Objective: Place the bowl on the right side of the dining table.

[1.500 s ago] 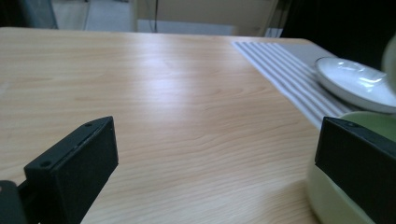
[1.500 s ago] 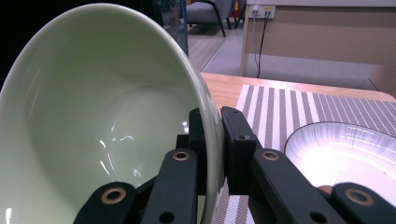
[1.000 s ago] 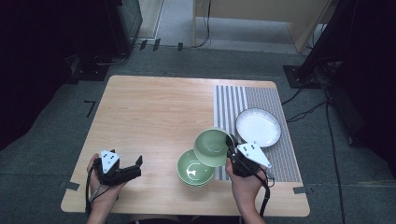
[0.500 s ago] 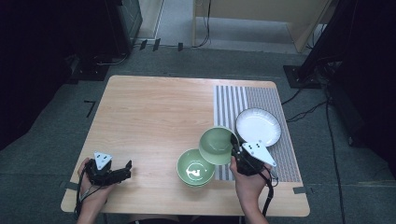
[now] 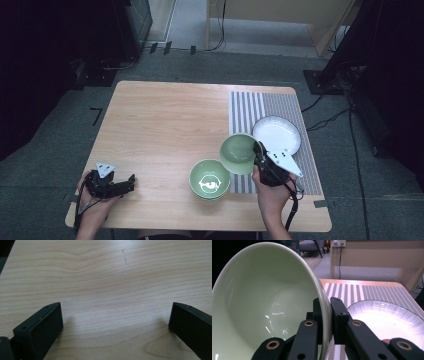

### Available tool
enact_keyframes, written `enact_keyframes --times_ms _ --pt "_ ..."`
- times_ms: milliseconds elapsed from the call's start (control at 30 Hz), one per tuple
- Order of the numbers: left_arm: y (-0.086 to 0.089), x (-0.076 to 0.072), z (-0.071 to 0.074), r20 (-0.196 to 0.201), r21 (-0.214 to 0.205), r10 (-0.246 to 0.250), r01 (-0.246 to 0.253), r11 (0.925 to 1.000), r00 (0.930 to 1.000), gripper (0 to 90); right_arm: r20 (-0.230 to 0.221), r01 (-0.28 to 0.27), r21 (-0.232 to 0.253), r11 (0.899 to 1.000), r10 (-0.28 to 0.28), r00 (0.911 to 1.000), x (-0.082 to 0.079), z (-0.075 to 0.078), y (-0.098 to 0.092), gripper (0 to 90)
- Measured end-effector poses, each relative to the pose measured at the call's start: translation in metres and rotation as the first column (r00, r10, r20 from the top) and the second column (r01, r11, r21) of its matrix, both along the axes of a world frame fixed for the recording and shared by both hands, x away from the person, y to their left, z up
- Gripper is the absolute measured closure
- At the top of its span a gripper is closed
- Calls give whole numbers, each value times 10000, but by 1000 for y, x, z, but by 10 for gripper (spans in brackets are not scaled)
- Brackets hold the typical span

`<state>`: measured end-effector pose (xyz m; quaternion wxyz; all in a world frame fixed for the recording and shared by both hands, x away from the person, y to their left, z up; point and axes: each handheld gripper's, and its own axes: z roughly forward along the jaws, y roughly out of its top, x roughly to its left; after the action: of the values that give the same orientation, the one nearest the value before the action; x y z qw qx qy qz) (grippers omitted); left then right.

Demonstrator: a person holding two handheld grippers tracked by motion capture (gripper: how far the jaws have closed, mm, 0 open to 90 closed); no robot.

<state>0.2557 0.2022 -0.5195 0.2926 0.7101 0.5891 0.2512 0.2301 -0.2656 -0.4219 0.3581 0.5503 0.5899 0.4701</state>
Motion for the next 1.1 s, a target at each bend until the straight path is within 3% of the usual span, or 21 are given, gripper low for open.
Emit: enact_keyframes --times_ms 567,1100 --pt "1 2 0 -83 -93 -6 6 10000 10000 0 -39 640 170 9978 -639 9979 7 4 -26 843" --pt "1 2 0 -80 -92 -3 2 10000 10000 0 -337 1571 293 9871 -1561 9872 30 -4 -57 843"
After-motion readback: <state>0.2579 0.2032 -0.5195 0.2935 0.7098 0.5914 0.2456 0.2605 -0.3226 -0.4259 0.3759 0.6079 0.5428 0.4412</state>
